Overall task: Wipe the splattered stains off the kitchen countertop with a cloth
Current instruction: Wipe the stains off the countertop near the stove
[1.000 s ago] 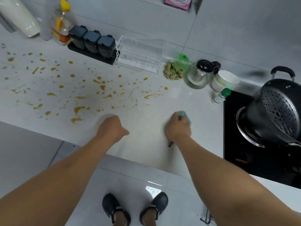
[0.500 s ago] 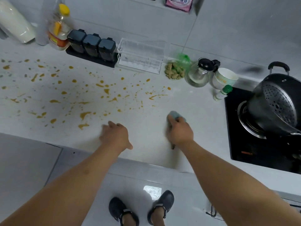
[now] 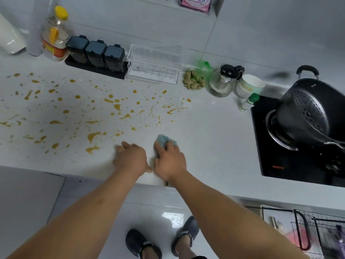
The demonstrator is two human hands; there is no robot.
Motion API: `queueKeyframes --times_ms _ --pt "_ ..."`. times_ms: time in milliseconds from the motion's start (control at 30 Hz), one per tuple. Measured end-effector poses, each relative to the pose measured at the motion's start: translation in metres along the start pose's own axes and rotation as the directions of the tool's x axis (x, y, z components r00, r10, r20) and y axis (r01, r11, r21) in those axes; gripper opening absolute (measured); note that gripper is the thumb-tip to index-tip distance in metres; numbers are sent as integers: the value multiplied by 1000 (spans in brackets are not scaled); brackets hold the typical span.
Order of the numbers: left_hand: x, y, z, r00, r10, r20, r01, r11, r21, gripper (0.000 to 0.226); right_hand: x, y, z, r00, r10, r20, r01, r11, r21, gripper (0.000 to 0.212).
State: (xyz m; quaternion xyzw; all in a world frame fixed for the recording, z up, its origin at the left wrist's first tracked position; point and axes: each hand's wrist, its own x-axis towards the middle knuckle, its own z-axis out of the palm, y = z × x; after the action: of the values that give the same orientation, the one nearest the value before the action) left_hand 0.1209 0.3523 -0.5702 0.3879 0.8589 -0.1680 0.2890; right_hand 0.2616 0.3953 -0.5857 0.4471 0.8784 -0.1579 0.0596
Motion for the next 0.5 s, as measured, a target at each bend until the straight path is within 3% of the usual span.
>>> queueKeyframes --times_ms 133,267,400,433,500 --pt "2 5 -3 999 -18 42 19 1000 -11 139 -7 51 -12 1000 -8 23 9 1000 -10 56" --pt "-3 8 -4 998 -29 57 30 1000 -9 135 -13 130 -35 966 258 -15 -257 966 25 56" --pt "-10 10 -8 999 -29 30 29 999 -18 131 14 182 -59 816 578 12 -576 811 98 51" --pt "-12 11 -10 999 -21 28 22 1000 -16 131 23 185 -63 802 598 -5 -595 799 86 51" --pt "-16 11 -13 999 -27 24 27 999 -17 131 46 172 -68 850 527 -3 -526 849 61 50"
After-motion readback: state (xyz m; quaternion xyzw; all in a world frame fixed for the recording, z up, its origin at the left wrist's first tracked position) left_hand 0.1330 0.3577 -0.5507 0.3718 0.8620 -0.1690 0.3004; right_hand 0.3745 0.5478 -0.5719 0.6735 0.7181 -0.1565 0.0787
